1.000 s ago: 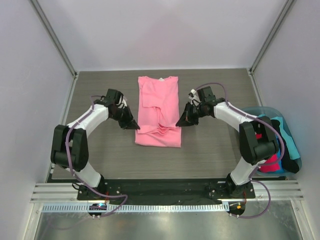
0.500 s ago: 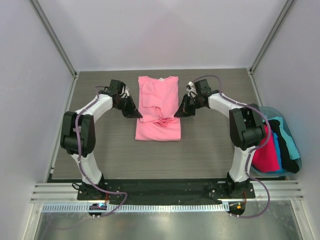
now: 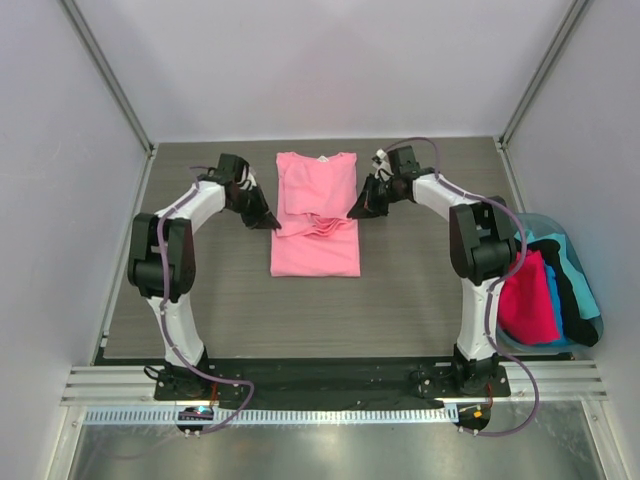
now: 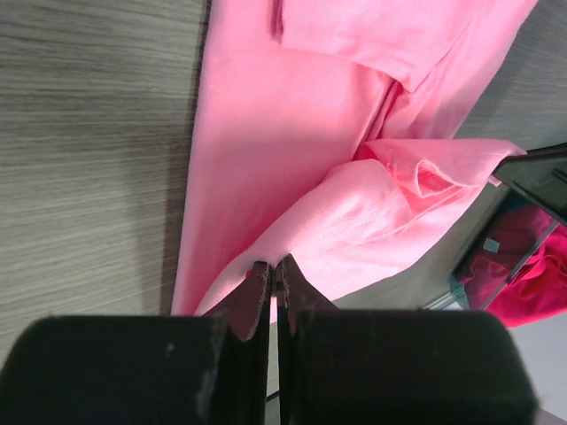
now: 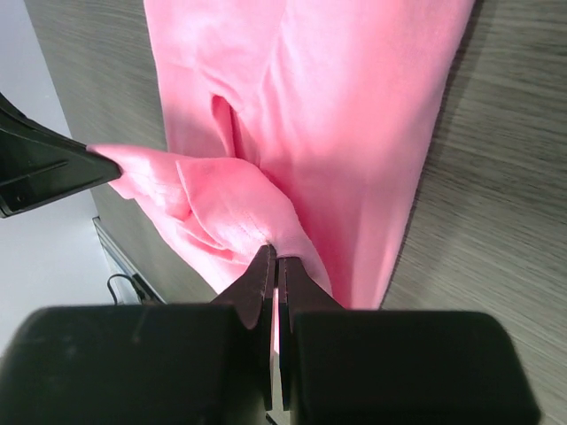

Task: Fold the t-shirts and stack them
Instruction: Fold the tshirt

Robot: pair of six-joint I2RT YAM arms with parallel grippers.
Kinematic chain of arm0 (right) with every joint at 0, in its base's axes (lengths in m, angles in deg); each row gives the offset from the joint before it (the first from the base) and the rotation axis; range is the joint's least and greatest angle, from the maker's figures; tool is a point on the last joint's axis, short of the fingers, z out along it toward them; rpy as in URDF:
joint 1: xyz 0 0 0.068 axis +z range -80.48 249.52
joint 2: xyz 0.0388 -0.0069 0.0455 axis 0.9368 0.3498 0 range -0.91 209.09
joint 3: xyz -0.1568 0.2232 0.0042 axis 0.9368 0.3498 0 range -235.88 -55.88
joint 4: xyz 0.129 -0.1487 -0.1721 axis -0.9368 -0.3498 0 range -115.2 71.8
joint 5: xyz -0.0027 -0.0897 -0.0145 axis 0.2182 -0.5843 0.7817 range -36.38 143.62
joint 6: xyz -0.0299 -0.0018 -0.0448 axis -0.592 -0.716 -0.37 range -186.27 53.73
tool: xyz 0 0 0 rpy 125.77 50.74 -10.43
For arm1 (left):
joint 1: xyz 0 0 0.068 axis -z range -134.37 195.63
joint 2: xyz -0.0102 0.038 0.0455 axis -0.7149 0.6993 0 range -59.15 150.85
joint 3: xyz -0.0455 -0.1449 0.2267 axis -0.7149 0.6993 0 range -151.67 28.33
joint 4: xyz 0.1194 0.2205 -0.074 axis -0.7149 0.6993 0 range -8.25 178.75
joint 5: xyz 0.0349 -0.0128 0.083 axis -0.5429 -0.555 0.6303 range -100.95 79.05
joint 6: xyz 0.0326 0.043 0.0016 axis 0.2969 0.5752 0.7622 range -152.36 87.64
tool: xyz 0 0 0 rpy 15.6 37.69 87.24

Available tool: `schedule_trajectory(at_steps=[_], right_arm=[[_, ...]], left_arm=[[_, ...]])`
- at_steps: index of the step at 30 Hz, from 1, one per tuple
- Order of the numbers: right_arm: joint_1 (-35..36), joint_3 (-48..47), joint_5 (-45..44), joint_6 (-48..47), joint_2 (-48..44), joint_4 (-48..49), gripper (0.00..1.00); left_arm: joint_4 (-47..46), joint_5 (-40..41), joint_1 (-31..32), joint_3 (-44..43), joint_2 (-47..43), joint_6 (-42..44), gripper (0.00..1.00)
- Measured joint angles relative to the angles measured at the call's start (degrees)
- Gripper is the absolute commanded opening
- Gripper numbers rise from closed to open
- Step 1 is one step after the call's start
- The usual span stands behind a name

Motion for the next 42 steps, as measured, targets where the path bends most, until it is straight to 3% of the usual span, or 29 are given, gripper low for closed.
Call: schedule_trajectory(at_steps=[4,7,8,9,11,13,19,28,34,42], right_arm=[[0.0,0.0,-0.2,-0.2,0.8,-0.1,0.03],[0.0,0.0,-0.2,-0.2,1.2,0.1,0.14],[0.0,-0.1,-0.2,-0.2,1.4,0.2,0.27],[0.0,-0.2,-0.2,0.0,1.6,0.4,0.33],[0.0,-0.6,-0.4,-0.5,1.9,0.8,0.45],[0.0,-1.4,-0.5,-1.0,1.9,0.9,0.49],[-1.8,-1.9,-0.7,-2.7,-1.2,0.1,0.57],[-4.6,19.1,1.0,-2.4,-20.0,-3.1,0.58],[-4.2,33.3,3.7,2.7,-21.1,-2.7,0.59],[-2.4,37.9,5.5,9.2,-21.1,3.7,0.59]], left_arm=[[0.0,0.2,0.0,-1.4,1.8,0.5,0.03],[0.0,0.9,0.0,-2.7,2.7,0.9,0.16],[0.0,1.3,0.0,-3.1,2.8,1.0,0.20],[0.0,1.7,0.0,-3.4,2.8,1.0,0.24],[0.0,2.4,0.0,-3.8,2.8,1.1,0.44],[0.0,3.5,0.0,-3.9,2.8,1.2,0.58],[2.2,6.3,-0.2,-2.9,-0.1,2.8,0.71],[4.5,3.8,-2.7,10.4,-15.1,4.0,0.74],[4.2,-0.4,-3.9,23.1,-14.2,0.5,0.73],[0.5,-3.7,-3.7,25.0,-10.5,-3.5,0.70]])
